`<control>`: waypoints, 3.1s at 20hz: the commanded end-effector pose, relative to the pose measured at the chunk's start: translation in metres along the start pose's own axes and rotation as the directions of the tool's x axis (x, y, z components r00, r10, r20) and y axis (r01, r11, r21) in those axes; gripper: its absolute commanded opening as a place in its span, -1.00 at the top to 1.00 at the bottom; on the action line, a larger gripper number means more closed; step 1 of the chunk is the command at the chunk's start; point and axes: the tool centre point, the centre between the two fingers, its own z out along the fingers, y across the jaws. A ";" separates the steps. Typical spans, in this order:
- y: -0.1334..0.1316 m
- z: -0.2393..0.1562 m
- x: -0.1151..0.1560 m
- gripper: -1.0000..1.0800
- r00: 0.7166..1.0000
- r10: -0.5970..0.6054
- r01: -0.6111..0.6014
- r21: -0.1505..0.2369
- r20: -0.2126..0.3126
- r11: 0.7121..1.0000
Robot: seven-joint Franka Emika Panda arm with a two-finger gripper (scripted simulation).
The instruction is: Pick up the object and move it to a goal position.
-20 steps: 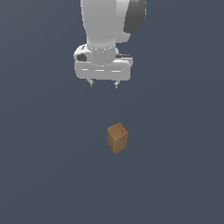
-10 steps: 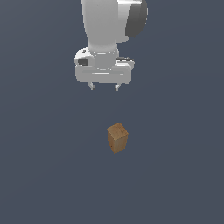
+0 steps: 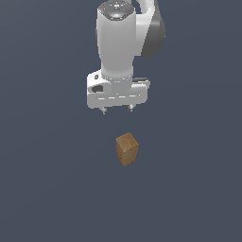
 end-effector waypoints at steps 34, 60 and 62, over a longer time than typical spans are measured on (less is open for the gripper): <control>-0.028 0.121 0.081 -0.92 0.937 -0.347 0.348 0.005 -0.023 0.938; -0.040 0.110 0.073 1.00 0.937 -0.348 0.348 0.005 -0.022 0.938; -0.047 0.101 0.069 1.00 0.937 -0.348 0.348 0.005 -0.022 0.938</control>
